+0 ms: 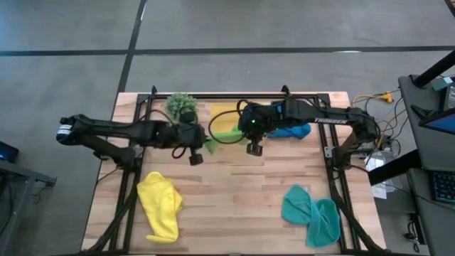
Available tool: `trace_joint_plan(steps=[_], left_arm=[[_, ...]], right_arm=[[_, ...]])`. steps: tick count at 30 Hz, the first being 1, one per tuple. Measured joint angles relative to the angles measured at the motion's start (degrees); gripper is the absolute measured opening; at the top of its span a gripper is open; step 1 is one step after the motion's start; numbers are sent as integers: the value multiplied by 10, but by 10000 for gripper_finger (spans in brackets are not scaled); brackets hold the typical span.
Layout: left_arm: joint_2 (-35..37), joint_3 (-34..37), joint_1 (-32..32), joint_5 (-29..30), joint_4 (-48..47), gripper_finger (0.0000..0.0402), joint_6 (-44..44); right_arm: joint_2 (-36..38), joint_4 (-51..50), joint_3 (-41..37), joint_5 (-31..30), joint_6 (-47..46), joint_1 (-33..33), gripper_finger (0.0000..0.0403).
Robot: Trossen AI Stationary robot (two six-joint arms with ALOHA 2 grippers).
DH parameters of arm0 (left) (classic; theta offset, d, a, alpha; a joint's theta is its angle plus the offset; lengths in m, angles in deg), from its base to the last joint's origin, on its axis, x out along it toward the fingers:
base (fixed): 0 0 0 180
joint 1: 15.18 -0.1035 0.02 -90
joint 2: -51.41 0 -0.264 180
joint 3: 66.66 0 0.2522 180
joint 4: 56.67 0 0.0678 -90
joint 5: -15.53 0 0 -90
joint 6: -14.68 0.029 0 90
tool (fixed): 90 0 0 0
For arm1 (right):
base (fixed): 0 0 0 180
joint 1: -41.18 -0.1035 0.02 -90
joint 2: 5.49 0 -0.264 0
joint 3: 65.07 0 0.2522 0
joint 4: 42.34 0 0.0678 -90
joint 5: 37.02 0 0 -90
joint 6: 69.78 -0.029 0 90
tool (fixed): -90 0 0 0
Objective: Fold microfiber towels
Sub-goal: Put the green towel into the yellow bin
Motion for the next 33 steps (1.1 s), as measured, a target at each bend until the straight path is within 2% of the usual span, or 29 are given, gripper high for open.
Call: trace_joint_plan(steps=[6, 14, 21, 28, 33], left_arm=[[-55, -52, -42, -1, -34, 0, 116], [-105, -80, -134, -4, -25, 0, 217], [-130, -80, -226, -37, 54, 0, 283], [-162, -91, -297, -35, 180, 0, 395], [-200, -87, -327, -39, 198, 0, 400]], right_arm=[[6, -8, -9, -4, 32, 35, 13], [6, 3, -23, -13, 78, 99, 13], [6, 77, -62, -7, 137, 179, 13], [-2, 177, -77, -11, 217, 260, 13], [-25, 206, -88, -7, 252, 289, 13]])
